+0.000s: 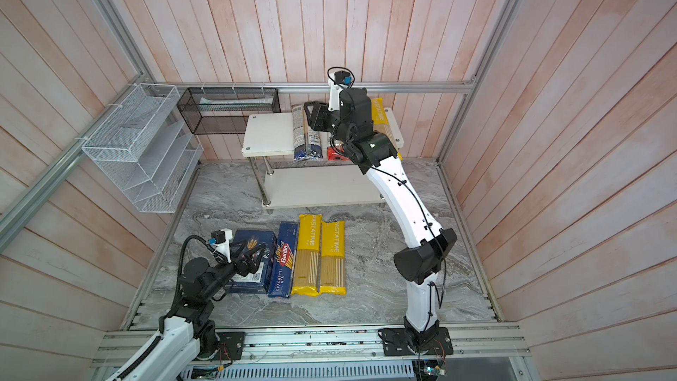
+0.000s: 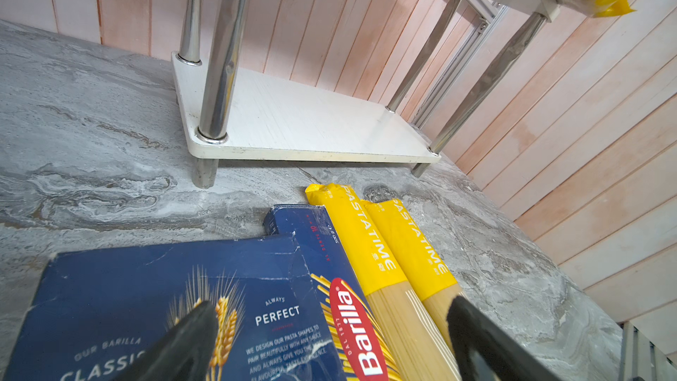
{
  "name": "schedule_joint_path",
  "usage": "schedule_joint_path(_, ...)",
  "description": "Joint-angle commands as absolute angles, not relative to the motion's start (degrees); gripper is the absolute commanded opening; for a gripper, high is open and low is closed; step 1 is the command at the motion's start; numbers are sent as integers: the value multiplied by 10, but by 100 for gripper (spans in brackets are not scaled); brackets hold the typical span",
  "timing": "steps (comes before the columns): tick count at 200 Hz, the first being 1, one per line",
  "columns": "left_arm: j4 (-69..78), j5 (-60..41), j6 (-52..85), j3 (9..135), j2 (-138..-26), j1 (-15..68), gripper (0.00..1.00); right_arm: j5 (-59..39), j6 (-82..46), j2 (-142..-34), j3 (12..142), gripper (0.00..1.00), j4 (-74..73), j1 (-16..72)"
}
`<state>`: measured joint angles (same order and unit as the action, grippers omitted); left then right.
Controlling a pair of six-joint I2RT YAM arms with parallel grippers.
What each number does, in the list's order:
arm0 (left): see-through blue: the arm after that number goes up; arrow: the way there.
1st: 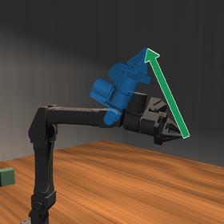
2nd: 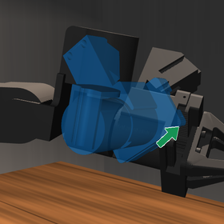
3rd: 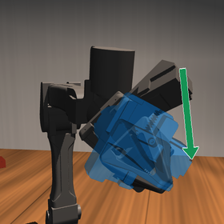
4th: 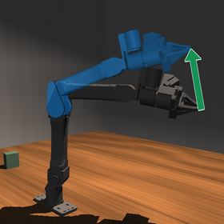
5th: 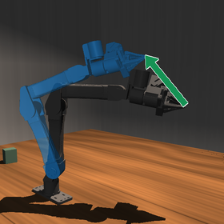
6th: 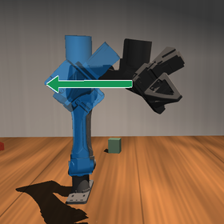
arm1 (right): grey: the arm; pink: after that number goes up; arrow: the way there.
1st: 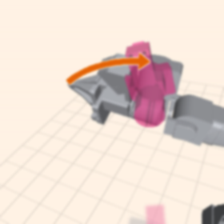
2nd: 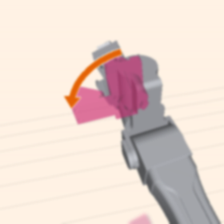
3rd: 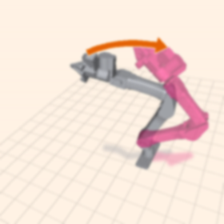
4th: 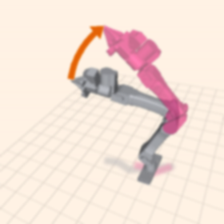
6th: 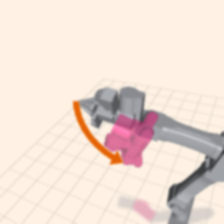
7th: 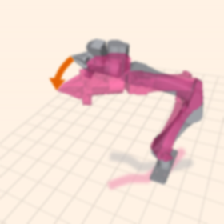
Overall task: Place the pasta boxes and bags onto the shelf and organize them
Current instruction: 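Open the right gripper and push the bag upright against the shelf back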
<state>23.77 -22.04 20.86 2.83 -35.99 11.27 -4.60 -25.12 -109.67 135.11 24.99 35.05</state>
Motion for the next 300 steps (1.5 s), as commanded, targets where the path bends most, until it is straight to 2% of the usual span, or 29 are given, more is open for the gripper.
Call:
schedule_joint_path(1,241,-216,210,29,-355,113,100,-35,-185,-1050,1319,49,297,385)
schedule_joint_path(32,242,-217,211,29,-358,114,100,-12,-159,-990,1238,49,288,422)
schedule_joint_path(62,243,-218,210,29,-365,113,100,-31,-180,-965,1208,49,289,428)
schedule_joint_path(145,238,-203,213,29,-362,114,100,-55,-183,-880,1026,50,281,433)
schedule_joint_path(300,234,-194,214,34,-373,113,100,-99,-159,-969,1065,52,274,432)
